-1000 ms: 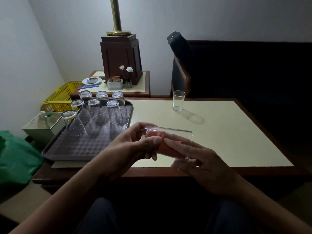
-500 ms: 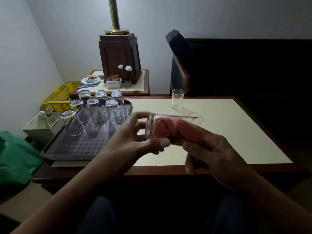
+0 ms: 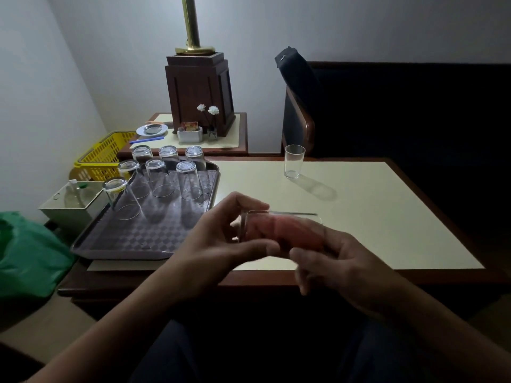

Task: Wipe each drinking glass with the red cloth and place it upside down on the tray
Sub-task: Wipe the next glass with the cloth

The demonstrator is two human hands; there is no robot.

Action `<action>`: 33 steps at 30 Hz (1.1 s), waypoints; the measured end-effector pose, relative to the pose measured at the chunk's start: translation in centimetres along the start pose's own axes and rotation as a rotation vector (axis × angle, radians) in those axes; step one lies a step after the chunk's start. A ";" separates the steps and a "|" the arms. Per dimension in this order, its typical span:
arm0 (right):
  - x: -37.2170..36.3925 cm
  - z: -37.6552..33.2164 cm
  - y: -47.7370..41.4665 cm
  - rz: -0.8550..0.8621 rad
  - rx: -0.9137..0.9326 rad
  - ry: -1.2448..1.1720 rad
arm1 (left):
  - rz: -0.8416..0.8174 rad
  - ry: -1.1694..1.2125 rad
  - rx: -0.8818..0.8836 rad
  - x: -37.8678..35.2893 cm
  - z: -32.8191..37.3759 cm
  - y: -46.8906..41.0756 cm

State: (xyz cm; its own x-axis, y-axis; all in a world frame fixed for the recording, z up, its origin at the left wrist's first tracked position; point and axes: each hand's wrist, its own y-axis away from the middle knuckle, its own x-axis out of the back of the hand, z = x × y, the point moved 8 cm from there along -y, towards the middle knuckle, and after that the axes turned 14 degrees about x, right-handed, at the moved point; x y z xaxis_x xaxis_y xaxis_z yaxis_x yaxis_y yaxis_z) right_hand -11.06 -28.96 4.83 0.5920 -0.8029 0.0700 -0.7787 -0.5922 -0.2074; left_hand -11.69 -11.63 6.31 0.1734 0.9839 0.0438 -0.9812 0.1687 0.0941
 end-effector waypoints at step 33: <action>-0.1 2.1 -0.3 0.046 -0.034 -0.154 | -0.088 -0.264 -0.044 -0.2 -0.7 -0.4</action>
State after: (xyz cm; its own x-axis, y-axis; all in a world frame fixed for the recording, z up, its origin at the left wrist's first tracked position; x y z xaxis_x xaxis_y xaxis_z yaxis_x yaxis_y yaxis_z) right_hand -10.41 -28.55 2.85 0.5786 -0.8106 -0.0900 -0.8106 -0.5593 -0.1736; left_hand -11.40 -11.83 5.59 0.2689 0.9168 0.2951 -0.9630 0.2612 0.0661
